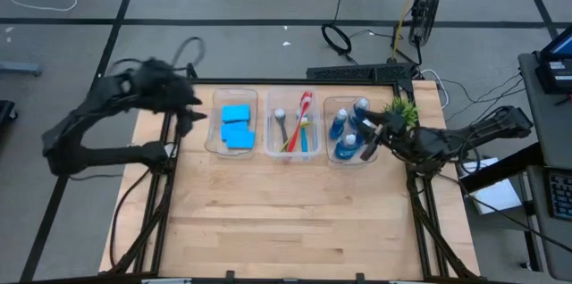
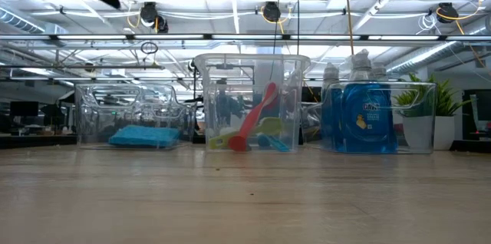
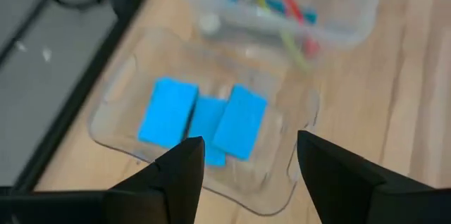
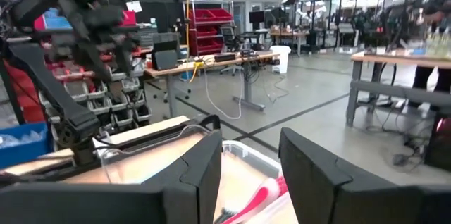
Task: Pick & Place Kitchen Sink Supplies
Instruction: Return to Home Position
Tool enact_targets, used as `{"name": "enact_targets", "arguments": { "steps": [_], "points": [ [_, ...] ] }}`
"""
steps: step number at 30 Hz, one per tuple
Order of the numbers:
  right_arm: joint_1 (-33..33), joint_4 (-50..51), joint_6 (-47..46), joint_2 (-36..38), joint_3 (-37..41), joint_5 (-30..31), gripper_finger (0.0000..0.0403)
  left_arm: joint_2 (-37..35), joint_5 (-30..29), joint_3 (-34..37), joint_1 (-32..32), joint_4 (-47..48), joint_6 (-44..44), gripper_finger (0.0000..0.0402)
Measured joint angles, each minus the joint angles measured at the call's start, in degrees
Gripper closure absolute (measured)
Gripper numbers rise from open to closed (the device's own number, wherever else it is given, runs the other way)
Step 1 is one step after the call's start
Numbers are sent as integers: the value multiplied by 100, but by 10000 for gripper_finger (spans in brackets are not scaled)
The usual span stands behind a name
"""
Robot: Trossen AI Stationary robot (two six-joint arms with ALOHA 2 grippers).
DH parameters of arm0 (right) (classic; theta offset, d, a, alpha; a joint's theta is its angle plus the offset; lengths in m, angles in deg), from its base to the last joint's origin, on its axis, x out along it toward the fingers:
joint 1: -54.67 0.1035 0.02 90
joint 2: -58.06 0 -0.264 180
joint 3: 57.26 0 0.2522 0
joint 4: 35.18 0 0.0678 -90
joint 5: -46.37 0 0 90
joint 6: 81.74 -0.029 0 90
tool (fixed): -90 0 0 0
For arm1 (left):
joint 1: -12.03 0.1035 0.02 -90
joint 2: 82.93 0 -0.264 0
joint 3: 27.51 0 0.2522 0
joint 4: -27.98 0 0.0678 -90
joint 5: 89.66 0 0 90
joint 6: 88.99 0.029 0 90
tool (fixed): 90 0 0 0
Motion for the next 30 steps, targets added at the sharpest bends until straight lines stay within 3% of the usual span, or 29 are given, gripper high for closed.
{"name": "enact_targets", "arguments": {
  "steps": [7,18,26,30],
  "points": [
    [49,302,528,320,-2,-13,273,-1323,17,0,-2,-199,-325,174],
    [49,1772,-402,1220,-4,-483,273,-3082,49,193,-2,-573,-728,174],
    [47,2064,-414,1561,-4,-472,273,-4376,361,1318,-2,-1410,-1127,174],
    [47,2697,-926,1755,-4,-470,273,-5005,629,2142,-2,-1834,-1284,174]
  ]
}}
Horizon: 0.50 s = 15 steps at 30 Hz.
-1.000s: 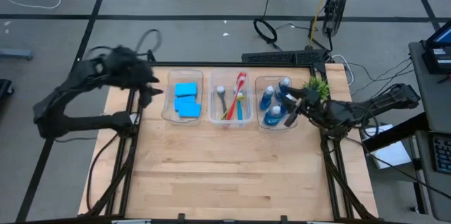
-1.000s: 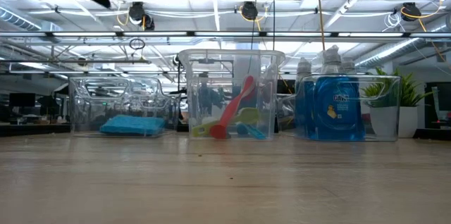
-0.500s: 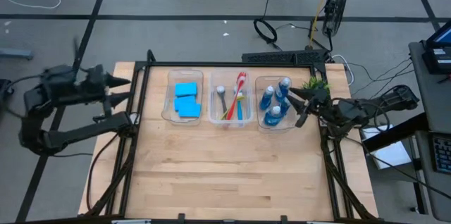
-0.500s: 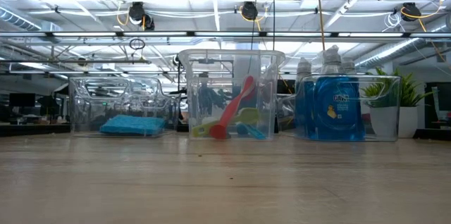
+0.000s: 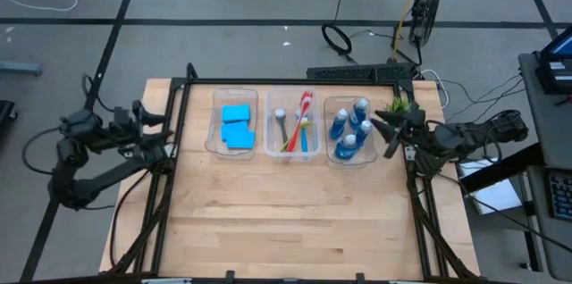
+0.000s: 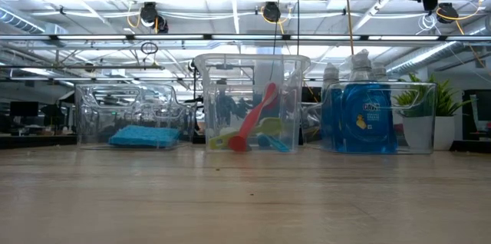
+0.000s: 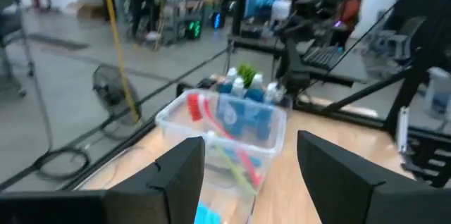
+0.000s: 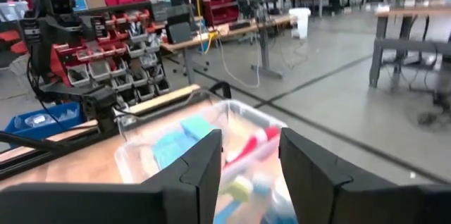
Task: Pick & Place Kitchen Sink Supplies
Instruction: Return to Home Position
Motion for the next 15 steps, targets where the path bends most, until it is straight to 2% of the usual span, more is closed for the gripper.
{"name": "enact_targets", "arguments": {
  "steps": [3,7,13,15],
  "points": [
    [0,498,-465,168,0,-2,273,-491,125,637,1,-507,-106,174],
    [6,932,-842,320,0,-45,273,-445,186,1059,-13,-715,-252,174],
    [9,1022,-816,378,113,-855,273,-485,809,1777,-23,-2024,-282,174],
    [9,962,-947,396,263,-1162,273,-486,927,1943,-21,-2165,-313,174]
  ]
}}
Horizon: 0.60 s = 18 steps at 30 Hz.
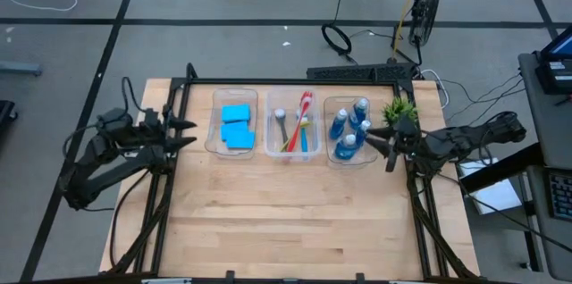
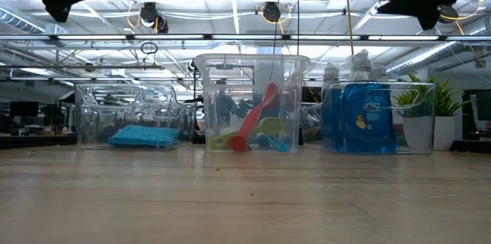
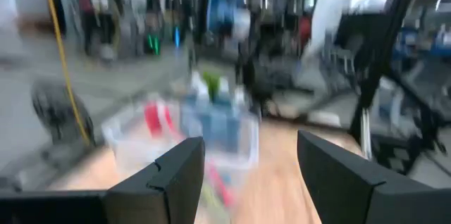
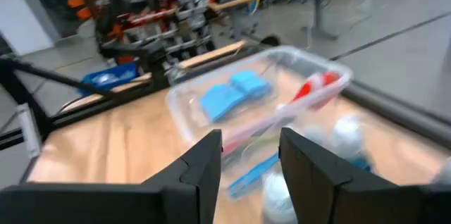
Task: Pick & Place Kitchen Sink Supplies
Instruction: Return to Home Position
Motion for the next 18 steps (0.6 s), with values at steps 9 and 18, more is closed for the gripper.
{"name": "enact_targets", "arguments": {
  "steps": [9,18],
  "points": [
    [0,-1220,-325,289,1321,-251,273,0,59,509,-6,97,-92,174],
    [0,-1389,-191,1408,1793,-377,273,1,307,549,-12,60,-400,174]
  ]
}}
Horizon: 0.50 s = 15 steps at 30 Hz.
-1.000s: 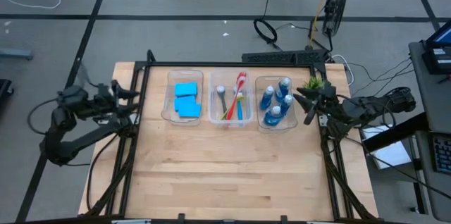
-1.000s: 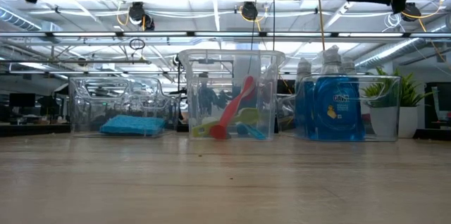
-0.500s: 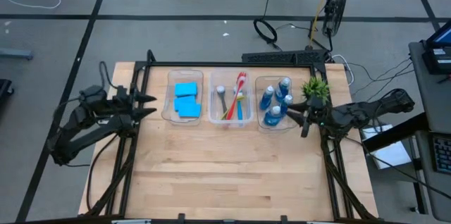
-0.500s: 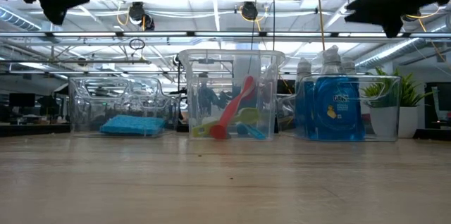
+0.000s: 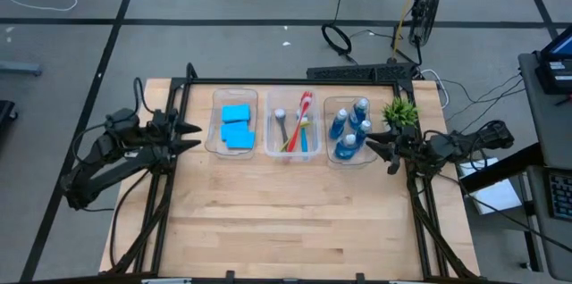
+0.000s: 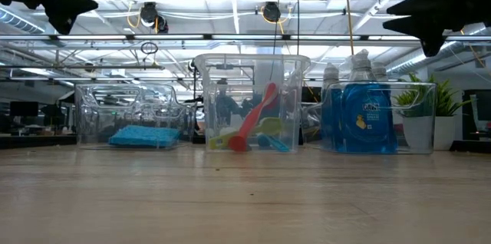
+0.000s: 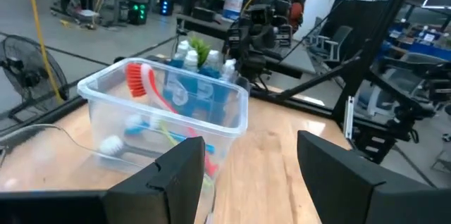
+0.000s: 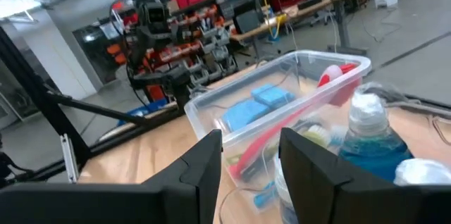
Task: Pick & Place Kitchen Sink Supplies
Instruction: Return to Home Position
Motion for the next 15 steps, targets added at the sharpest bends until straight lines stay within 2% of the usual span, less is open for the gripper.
{"name": "enact_targets", "arguments": {
  "steps": [4,9,12,15],
  "points": [
    [0,-4,85,335,120,-16,273,0,24,0,0,0,-218,174],
    [0,4,-160,395,331,31,273,0,29,0,0,13,-1345,174],
    [0,10,-297,395,503,35,273,0,-123,0,0,3,-1002,174],
    [0,3,-486,395,600,35,273,0,-559,58,0,-206,-509,174]
  ]
}}
